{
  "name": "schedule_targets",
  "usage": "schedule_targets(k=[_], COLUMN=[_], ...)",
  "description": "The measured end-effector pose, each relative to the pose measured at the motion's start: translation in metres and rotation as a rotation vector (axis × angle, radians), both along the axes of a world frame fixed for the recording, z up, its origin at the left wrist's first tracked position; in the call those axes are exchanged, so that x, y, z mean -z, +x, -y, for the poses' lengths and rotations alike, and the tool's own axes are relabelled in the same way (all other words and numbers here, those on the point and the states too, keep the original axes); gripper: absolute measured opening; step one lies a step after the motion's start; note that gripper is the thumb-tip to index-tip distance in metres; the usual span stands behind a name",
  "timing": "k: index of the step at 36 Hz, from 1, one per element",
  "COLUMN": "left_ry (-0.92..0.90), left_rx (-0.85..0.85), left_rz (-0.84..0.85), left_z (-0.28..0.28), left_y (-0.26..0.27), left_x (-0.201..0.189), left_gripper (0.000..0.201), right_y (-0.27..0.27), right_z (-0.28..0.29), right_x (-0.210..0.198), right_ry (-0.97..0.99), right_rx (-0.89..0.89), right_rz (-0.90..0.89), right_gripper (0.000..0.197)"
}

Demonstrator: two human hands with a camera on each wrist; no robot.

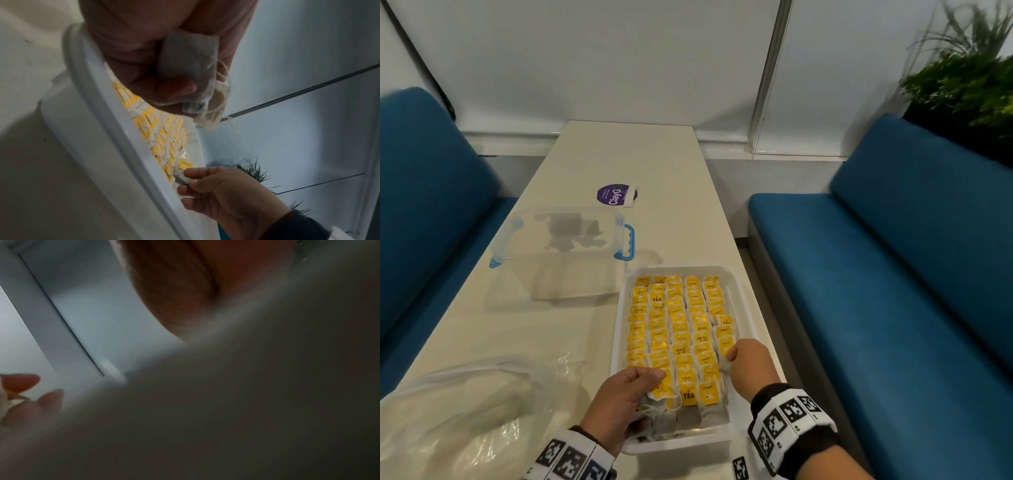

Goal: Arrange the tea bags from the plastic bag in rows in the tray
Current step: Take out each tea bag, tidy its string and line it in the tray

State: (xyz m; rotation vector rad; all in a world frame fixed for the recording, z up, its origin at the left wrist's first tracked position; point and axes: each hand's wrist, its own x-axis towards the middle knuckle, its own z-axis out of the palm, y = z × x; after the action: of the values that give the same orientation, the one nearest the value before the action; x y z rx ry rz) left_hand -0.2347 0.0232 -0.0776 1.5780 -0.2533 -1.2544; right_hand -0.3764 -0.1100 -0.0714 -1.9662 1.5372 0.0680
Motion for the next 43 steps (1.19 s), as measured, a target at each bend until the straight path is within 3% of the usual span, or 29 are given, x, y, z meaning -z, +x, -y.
schedule_targets(k=[4, 9, 14, 16, 18, 22, 25, 30, 35, 43], left_ry=[0.000, -0.034, -0.057, -0.059, -0.065, -0.064, -0.057, -0.075, -0.109, -0.158], left_rx=[-0.007, -0.014, -0.054, -0.063, -0.063, -0.052, -0.018, 0.025, 0.080, 0.069], left_rz=[-0.016, -0.051, -0.153, -0.171, -0.179, -0.165, -0.182, -0.186, -0.149, -0.135], left_z=[0.000, -0.001, -0.001, -0.001, 0.000, 0.001, 0.000, -0.006, -0.013, -0.010], left_y=[0.001, 0.000, 0.001, 0.001, 0.000, -0.006, -0.011, -0.012, -0.012, -0.015], left_x=[0.002, -0.001, -0.005, -0.004, -0.003, -0.006, -0.012, -0.012, -0.015, -0.021], left_gripper=[0.015, 0.018, 0.024, 0.026, 0.029, 0.032, 0.035, 0.051, 0.043, 0.030], right_y=[0.001, -0.001, -0.005, -0.005, -0.003, 0.004, 0.011, 0.012, 0.006, 0.004], right_z=[-0.003, -0.008, -0.014, -0.015, -0.016, -0.029, -0.041, -0.041, -0.035, -0.037], right_x=[0.002, -0.001, -0.029, -0.048, -0.061, -0.064, -0.053, -0.038, -0.038, -0.038], right_ry=[0.008, -0.033, -0.112, -0.115, -0.055, 0.162, 0.141, 0.118, 0.157, 0.198], right_rx=[-0.072, -0.021, 0.172, 0.202, 0.089, -0.246, -0.353, -0.195, -0.065, -0.025], right_rz=[-0.060, 0.071, 0.604, 0.731, 0.704, 0.582, 0.508, 0.576, 0.681, 0.734], right_gripper=[0.029, 0.042, 0.060, 0.049, 0.029, 0.030, 0.021, 0.017, 0.008, 0.013])
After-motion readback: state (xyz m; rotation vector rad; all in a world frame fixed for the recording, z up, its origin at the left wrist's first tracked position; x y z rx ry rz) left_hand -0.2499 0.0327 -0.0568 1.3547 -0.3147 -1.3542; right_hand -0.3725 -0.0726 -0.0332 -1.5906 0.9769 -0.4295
